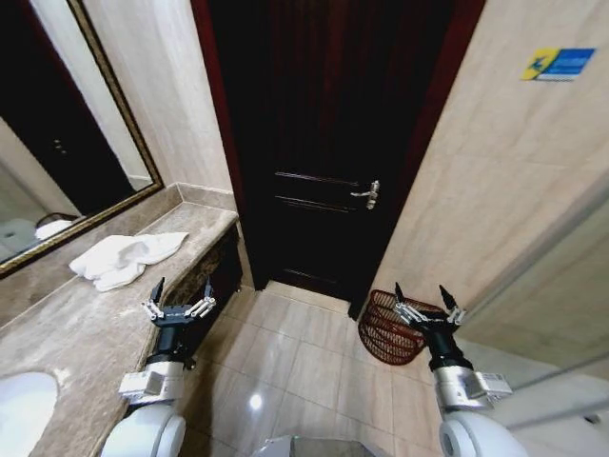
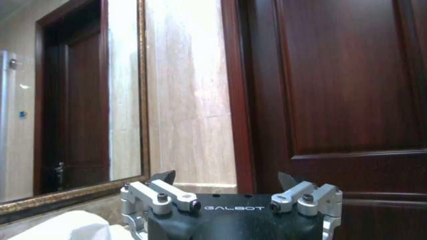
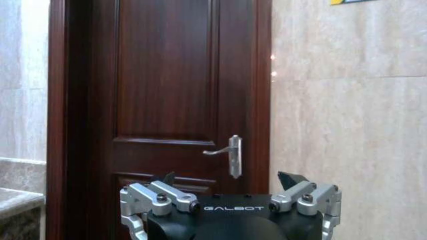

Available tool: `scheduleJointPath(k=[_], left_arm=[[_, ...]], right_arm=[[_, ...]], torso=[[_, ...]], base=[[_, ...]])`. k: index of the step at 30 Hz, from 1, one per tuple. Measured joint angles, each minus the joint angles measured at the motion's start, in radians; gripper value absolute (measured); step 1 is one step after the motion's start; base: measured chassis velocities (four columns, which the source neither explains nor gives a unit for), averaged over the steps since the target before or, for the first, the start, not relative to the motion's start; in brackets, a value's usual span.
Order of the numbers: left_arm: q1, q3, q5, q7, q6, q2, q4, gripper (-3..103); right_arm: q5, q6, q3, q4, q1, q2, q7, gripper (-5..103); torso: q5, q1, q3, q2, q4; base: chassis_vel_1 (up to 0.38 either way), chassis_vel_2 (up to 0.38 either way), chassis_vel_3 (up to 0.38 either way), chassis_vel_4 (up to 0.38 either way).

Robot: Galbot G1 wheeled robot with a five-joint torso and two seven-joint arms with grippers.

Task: Discard the used towel into the hamper.

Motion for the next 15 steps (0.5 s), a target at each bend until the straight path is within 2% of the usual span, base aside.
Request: scheduleJointPath(k=[15], left_arm=[[0.006, -0.002, 0.004, 0.001, -0.007, -0.004, -0.001, 100]], right_arm=[[-0.001, 0.001, -0.002, 0.004, -0.002, -0.003, -0.001, 100]], torso=[[-0.0002, 0.0, 0.0, 0.0, -0.0002]], base=[[-0.033, 0.142, 0.142, -0.033]])
